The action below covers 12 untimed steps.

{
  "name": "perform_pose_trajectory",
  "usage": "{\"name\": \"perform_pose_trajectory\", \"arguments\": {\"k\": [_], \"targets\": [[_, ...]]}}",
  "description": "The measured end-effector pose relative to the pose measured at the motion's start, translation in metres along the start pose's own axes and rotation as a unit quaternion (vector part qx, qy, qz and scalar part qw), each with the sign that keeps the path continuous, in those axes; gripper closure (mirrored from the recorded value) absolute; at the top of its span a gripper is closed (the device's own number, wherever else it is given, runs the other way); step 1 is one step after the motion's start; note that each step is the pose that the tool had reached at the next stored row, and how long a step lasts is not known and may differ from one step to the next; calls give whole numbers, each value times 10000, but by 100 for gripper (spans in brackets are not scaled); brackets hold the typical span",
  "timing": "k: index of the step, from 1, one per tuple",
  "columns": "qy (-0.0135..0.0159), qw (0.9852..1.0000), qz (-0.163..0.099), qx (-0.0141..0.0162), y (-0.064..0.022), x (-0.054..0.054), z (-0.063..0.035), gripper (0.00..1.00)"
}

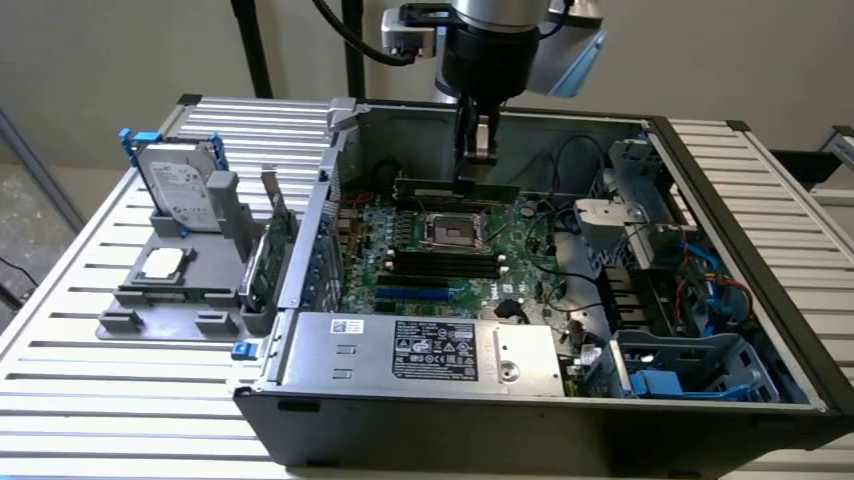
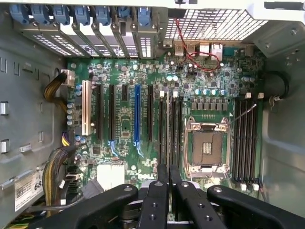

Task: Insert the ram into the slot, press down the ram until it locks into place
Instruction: 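Insert the ram into the slot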

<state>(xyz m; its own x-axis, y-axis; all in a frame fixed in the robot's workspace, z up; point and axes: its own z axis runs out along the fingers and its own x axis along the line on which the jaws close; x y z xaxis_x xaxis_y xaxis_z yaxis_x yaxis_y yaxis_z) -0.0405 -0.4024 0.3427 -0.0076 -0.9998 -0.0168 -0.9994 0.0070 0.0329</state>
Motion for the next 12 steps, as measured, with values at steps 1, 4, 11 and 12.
{"name": "perform_pose_trajectory", "arguments": {"k": [1,4,11,12], "targets": [[0,10000,1,5,-1,1,18,87],[0,10000,7,21,-3,4,72,87],[-2,10000,30,58,-6,15,199,87],[-2,10000,38,60,-7,18,217,87]]}}
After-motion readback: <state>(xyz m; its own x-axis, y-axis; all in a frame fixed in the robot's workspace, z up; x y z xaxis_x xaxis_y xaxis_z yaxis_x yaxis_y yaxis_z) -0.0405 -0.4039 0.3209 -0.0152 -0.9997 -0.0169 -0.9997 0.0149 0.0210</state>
